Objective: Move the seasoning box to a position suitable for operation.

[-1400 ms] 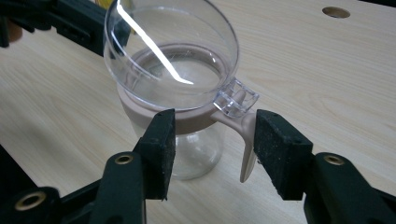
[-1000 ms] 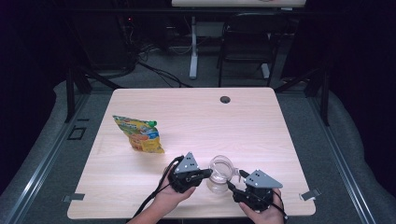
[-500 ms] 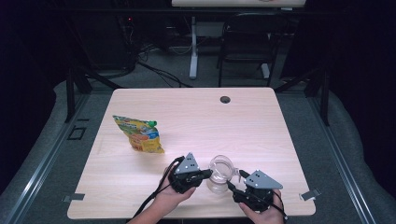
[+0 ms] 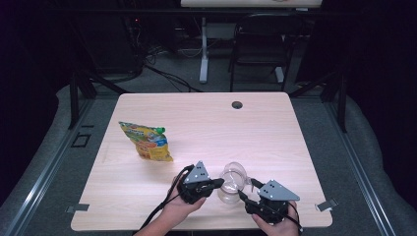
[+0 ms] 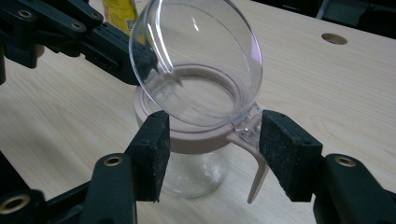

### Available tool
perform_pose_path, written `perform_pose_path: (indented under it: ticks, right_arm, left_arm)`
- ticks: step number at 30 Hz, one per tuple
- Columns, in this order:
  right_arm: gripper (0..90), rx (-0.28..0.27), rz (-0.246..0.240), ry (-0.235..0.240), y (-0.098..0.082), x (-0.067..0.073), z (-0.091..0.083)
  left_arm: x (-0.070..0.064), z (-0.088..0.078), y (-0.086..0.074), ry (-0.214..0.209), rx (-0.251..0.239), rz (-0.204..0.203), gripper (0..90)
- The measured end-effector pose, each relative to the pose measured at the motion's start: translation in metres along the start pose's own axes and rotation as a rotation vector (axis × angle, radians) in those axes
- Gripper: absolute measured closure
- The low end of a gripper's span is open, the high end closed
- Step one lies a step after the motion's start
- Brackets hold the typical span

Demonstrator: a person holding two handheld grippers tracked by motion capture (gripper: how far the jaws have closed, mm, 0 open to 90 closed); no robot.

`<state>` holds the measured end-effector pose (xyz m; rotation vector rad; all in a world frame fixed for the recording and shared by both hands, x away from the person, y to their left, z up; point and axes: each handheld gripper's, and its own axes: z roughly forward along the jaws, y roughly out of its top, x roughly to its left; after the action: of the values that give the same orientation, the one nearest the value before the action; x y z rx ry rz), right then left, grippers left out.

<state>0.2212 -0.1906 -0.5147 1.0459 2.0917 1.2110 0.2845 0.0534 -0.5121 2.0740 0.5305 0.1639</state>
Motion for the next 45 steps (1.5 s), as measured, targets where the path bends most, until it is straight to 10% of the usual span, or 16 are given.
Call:
perform_pose_path:
  ticks: [45]
  right_arm:
    - [65.1, -0.034, 0.098, -0.02, -0.006, -0.018, -0.013]
  left_arm:
    - [-0.001, 0.002, -0.001, -0.012, -0.012, -0.001, 90.0]
